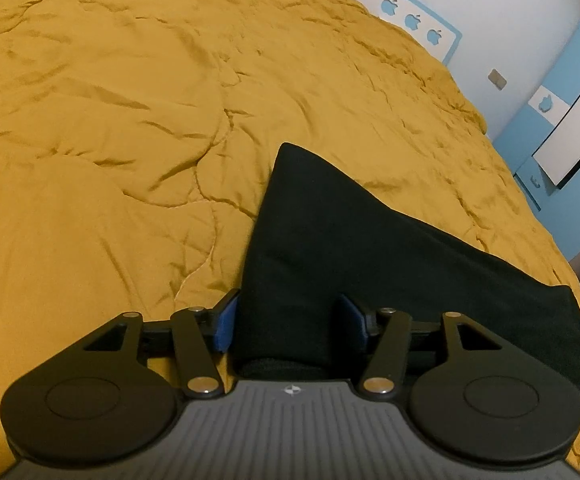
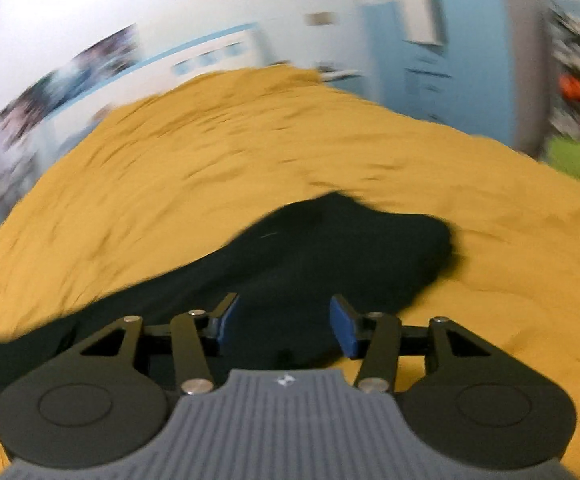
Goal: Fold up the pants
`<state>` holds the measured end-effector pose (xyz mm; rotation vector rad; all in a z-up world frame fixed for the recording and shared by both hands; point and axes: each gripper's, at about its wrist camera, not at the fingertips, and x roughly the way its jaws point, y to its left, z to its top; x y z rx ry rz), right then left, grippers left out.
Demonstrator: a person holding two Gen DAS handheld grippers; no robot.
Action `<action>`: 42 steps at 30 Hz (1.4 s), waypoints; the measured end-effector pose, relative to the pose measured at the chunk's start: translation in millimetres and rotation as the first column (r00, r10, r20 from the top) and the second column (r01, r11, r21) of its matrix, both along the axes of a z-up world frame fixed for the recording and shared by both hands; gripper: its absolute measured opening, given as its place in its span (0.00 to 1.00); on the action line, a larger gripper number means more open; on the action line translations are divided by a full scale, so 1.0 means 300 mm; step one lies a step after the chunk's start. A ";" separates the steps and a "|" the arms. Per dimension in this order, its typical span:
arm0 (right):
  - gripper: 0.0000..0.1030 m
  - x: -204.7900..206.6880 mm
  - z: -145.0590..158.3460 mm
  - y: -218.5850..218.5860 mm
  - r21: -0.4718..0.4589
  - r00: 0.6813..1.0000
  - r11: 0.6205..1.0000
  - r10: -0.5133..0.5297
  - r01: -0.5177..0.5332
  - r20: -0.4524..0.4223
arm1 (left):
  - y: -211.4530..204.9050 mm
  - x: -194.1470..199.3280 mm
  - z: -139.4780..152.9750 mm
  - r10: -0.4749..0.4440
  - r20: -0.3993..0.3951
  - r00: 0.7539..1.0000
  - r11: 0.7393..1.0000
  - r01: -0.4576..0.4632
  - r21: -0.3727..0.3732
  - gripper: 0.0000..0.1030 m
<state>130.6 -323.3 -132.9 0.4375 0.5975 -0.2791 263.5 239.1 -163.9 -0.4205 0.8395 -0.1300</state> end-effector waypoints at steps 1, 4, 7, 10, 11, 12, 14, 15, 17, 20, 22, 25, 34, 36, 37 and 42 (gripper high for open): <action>0.46 -0.012 -0.008 -0.047 0.022 0.999 0.999 -0.042 0.042 -0.001 | 0.000 -0.001 -0.001 0.001 0.002 1.000 1.000 -0.001 -0.001 0.63; 0.46 -0.008 -0.046 -0.166 0.113 0.987 0.981 -0.156 0.158 -0.028 | 0.000 -0.005 -0.002 0.006 0.007 1.000 1.000 -0.006 -0.001 0.63; 0.46 0.015 -0.097 -0.252 0.204 0.978 0.957 -0.203 0.207 -0.042 | -0.003 -0.007 -0.003 0.007 0.010 1.000 1.000 -0.007 0.002 0.64; 0.46 0.050 -0.137 -0.286 0.233 0.972 0.943 -0.233 0.236 -0.043 | -0.003 -0.007 -0.003 0.008 0.010 1.000 1.000 -0.008 0.001 0.64; 0.46 0.059 -0.151 -0.299 0.246 0.970 0.939 -0.241 0.242 -0.034 | -0.003 -0.007 -0.003 0.008 0.010 1.000 1.000 -0.008 0.001 0.64; 0.46 0.071 -0.161 -0.308 0.256 0.970 0.936 -0.242 0.242 -0.030 | -0.003 -0.007 -0.004 0.008 0.010 1.000 1.000 -0.008 0.000 0.64; 0.40 0.112 -0.173 -0.305 0.270 0.970 0.933 -0.239 0.240 -0.035 | -0.002 -0.006 -0.005 0.010 0.009 1.000 1.000 -0.010 -0.003 0.64; 0.34 0.120 -0.178 -0.305 0.272 0.971 0.933 -0.235 0.238 -0.044 | -0.001 -0.006 -0.006 0.010 0.009 1.000 1.000 -0.010 -0.005 0.64; 0.17 0.124 -0.163 -0.301 0.283 0.973 0.932 -0.226 0.227 -0.038 | 0.001 -0.005 -0.007 0.011 0.009 1.000 1.000 -0.011 -0.008 0.64; 0.11 0.113 -0.130 -0.286 0.262 0.978 0.945 -0.206 0.194 0.019 | 0.000 -0.004 -0.009 0.013 0.008 1.000 1.000 -0.013 -0.010 0.64; 0.10 0.105 -0.119 -0.273 0.242 0.980 0.952 -0.199 0.185 0.032 | 0.001 -0.004 -0.009 0.013 0.007 1.000 1.000 -0.013 -0.010 0.65; 0.08 0.105 -0.092 -0.266 0.241 0.976 0.950 -0.215 0.199 0.043 | 0.001 -0.005 -0.009 0.013 0.008 1.000 1.000 -0.013 -0.011 0.65; 0.08 0.158 0.188 0.185 -0.254 0.954 0.956 0.202 -0.144 0.221 | -0.003 0.003 -0.011 0.018 0.001 1.000 1.000 -0.018 -0.022 0.65; 0.08 0.158 0.202 0.338 -0.358 0.913 0.897 0.348 -0.258 0.214 | -0.003 0.004 -0.011 0.018 0.000 1.000 1.000 -0.018 -0.023 0.65; 0.08 0.158 0.194 0.419 -0.404 0.886 0.857 0.421 -0.319 0.193 | -0.002 0.003 -0.011 0.019 0.000 1.000 1.000 -0.019 -0.025 0.65; 0.07 0.142 0.029 0.754 -0.544 0.736 0.614 0.677 -0.572 -0.011 | 0.002 0.001 -0.012 0.020 0.000 1.000 0.999 -0.020 -0.033 0.65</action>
